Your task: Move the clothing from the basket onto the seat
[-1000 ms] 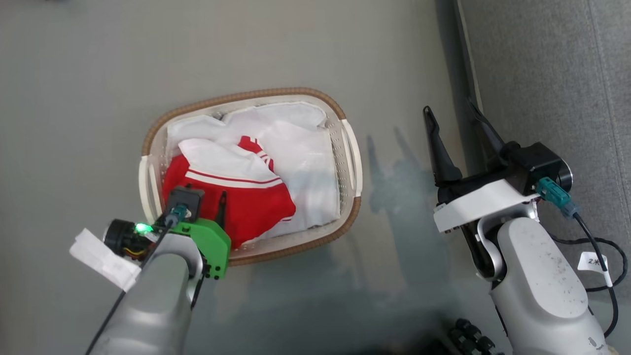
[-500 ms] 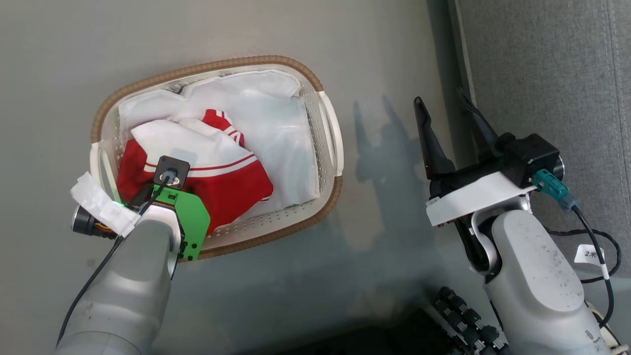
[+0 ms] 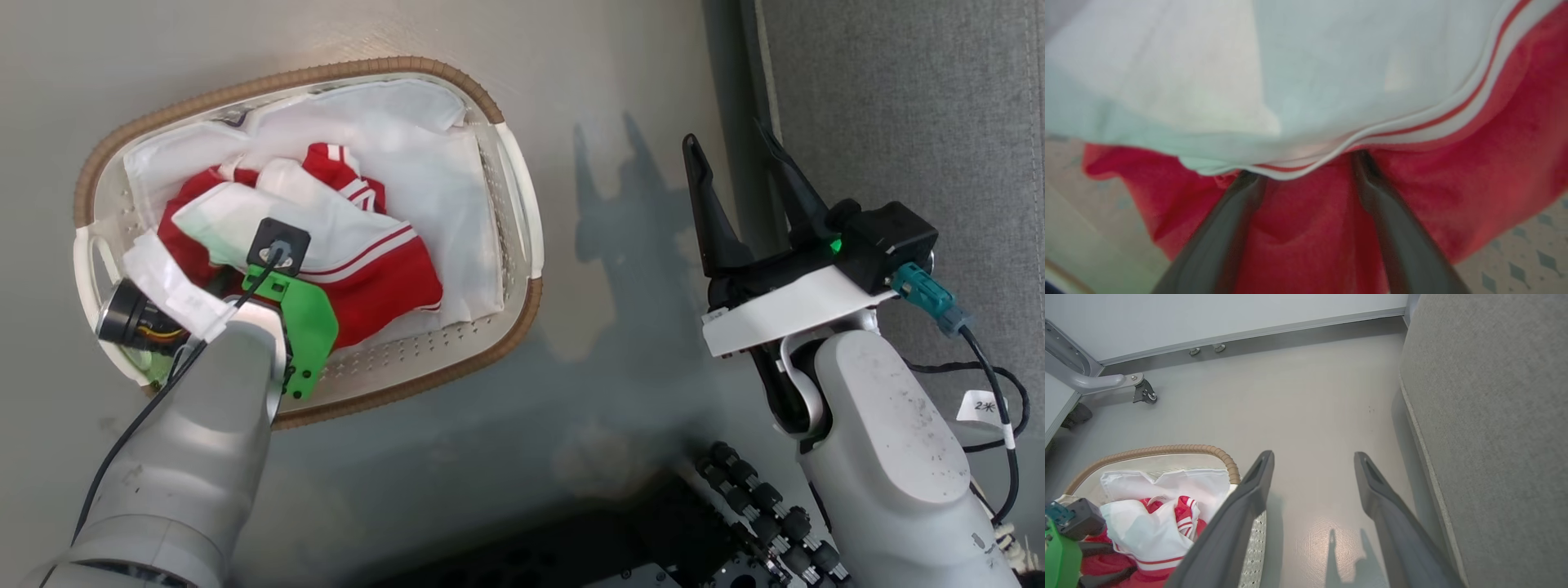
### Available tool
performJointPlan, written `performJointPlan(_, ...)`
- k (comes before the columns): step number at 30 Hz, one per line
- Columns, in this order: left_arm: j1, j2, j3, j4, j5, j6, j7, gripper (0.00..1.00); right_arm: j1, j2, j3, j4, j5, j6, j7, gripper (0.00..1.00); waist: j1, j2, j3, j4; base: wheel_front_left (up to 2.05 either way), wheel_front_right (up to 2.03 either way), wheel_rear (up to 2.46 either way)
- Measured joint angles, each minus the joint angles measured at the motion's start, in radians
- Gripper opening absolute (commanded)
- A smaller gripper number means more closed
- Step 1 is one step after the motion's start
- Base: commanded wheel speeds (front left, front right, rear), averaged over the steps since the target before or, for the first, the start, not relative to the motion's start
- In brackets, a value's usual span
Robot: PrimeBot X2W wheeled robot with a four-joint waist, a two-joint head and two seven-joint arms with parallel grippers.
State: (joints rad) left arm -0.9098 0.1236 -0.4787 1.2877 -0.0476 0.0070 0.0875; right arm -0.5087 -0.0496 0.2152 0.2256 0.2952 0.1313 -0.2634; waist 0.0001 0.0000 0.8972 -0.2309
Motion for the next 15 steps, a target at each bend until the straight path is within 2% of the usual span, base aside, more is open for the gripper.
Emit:
performJointPlan(3,-0.012,-0.003,-0.004,0.000,-0.001,-0.003,0.004,1.00,-0.010,0.000,-0.001,-0.003,0.005,0.000,0.000,1.00,0.0000,0.0000,0.022,-0.006,0.00,0.00,0.00)
performJointPlan(4,-0.015,-0.004,-0.006,-0.001,-0.001,-0.007,0.006,0.84,-0.011,0.000,-0.001,-0.003,0.006,0.000,0.000,1.00,0.0000,0.0000,0.028,-0.008,0.00,0.00,0.00)
performJointPlan(6,-0.021,-0.002,-0.007,0.000,-0.004,-0.007,0.006,0.00,-0.012,0.000,-0.001,-0.003,0.008,0.000,0.000,1.00,0.0000,0.0000,0.038,-0.011,0.00,0.00,0.00)
performJointPlan(15,-0.017,-0.005,-0.018,0.003,-0.015,-0.008,-0.071,0.00,-0.012,0.000,0.000,0.019,0.015,0.000,0.000,1.00,0.0000,0.0000,0.004,-0.013,0.00,0.00,0.00)
